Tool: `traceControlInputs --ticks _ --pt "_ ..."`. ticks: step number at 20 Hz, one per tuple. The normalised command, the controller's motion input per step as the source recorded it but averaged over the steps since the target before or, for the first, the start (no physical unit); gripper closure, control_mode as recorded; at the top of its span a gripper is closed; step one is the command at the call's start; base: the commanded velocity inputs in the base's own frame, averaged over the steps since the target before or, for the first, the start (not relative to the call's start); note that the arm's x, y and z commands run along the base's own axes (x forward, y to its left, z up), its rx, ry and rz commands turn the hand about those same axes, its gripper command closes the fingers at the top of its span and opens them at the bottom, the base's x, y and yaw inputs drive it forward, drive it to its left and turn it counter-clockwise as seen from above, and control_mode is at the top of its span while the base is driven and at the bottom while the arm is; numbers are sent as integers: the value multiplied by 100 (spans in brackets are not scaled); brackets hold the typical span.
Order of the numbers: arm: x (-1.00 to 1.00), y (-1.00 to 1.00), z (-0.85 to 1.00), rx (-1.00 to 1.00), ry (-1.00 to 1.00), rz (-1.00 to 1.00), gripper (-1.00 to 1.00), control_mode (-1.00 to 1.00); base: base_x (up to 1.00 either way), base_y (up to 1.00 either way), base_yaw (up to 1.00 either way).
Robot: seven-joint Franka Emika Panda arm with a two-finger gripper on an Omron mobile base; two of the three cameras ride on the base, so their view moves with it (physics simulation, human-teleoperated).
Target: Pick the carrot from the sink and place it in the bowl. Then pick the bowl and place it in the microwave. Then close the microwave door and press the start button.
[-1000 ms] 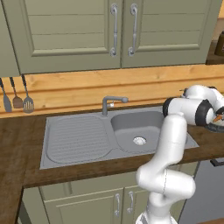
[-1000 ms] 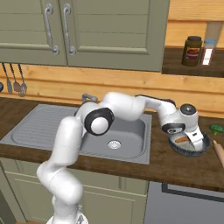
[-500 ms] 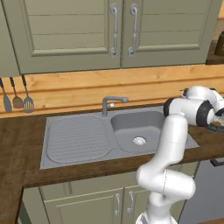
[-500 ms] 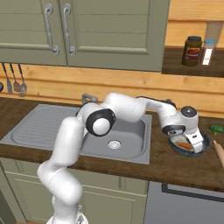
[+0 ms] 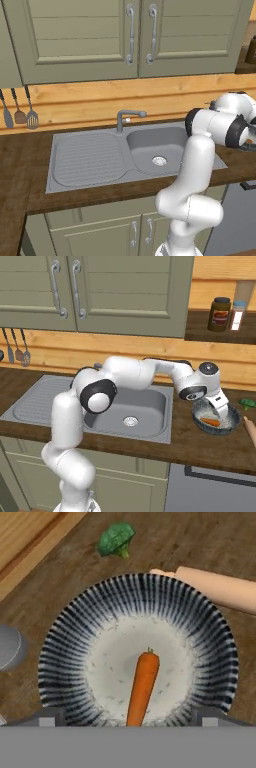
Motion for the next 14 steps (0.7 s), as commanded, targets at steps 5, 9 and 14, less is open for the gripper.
traceControlInputs --ticks 5,9,14 --pt "0 84 8 -8 21 31 -100 -100 0 0 0" --pt "14 28 -1 -1 23 33 -100 -100 0 0 0" --pt "20 -7 -1 0 22 15 -100 -100 0 0 0"
